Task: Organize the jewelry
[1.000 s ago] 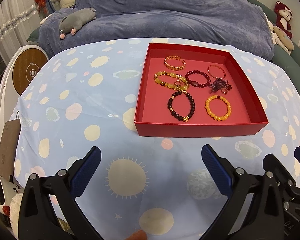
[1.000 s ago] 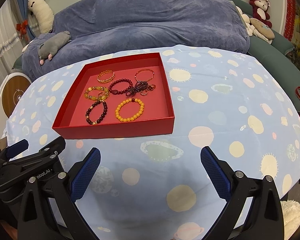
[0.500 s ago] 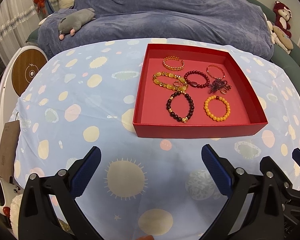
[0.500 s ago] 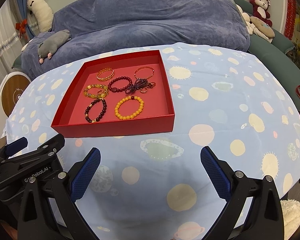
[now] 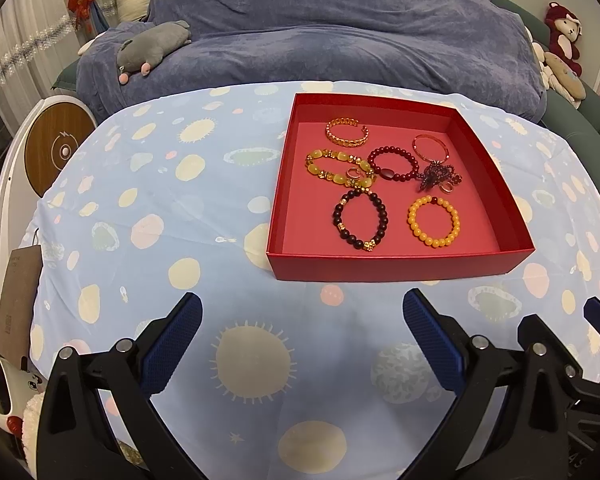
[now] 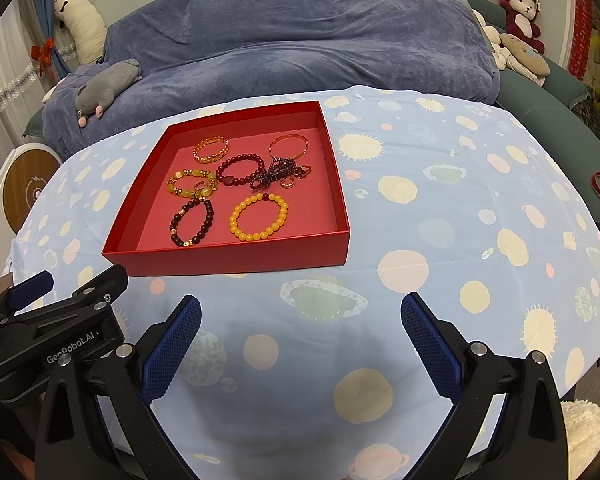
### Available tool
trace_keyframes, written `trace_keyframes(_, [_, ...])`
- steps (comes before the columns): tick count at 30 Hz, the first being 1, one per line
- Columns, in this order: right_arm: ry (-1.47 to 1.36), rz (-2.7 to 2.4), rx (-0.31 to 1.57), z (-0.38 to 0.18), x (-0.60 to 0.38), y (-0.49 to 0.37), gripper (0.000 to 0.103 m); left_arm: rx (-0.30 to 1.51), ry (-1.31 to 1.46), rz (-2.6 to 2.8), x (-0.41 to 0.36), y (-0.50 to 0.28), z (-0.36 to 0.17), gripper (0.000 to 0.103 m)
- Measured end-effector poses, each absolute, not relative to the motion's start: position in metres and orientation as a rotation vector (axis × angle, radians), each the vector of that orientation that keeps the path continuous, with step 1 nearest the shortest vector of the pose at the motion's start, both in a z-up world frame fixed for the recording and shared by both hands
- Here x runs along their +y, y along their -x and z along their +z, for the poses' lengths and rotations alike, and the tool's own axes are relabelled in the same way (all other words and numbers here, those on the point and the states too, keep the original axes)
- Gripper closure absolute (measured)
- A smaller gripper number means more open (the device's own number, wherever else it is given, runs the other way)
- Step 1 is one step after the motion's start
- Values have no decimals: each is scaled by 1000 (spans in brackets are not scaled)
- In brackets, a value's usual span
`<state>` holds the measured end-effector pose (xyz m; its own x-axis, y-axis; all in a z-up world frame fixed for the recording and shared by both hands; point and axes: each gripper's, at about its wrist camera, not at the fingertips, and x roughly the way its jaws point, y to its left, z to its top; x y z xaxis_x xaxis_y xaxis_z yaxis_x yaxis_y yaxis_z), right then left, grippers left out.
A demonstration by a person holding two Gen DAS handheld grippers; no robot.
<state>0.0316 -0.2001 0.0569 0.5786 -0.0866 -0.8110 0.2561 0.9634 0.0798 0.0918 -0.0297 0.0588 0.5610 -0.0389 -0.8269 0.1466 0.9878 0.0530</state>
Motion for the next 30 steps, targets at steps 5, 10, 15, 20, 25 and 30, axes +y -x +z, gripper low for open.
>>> trace_keyframes(5, [-197,-202,933,57,-200,-32,6,969,-119,-108,-29,-92,59,7])
trace_keyframes(10, [-196,-201,937,58,-199,-33,6,961,-126,-97,-28,-91,59,7])
trace_keyframes(15, [-197,-199,937,58,-199,-33,6,959,-114,-88,-27,-90,58,7])
trace_keyframes(20, [-196,-201,937,58,-199,-33,6,948,-114,-92,-27,-89,58,7])
trace_keyframes(25, [-198,-203,935,59,-198,-34,6,947,-112,-95,-28,-90,59,7])
trace_keyframes(30, [-199,-204,935,59,-198,-34,6,943,-118,-95,-29,-90,60,7])
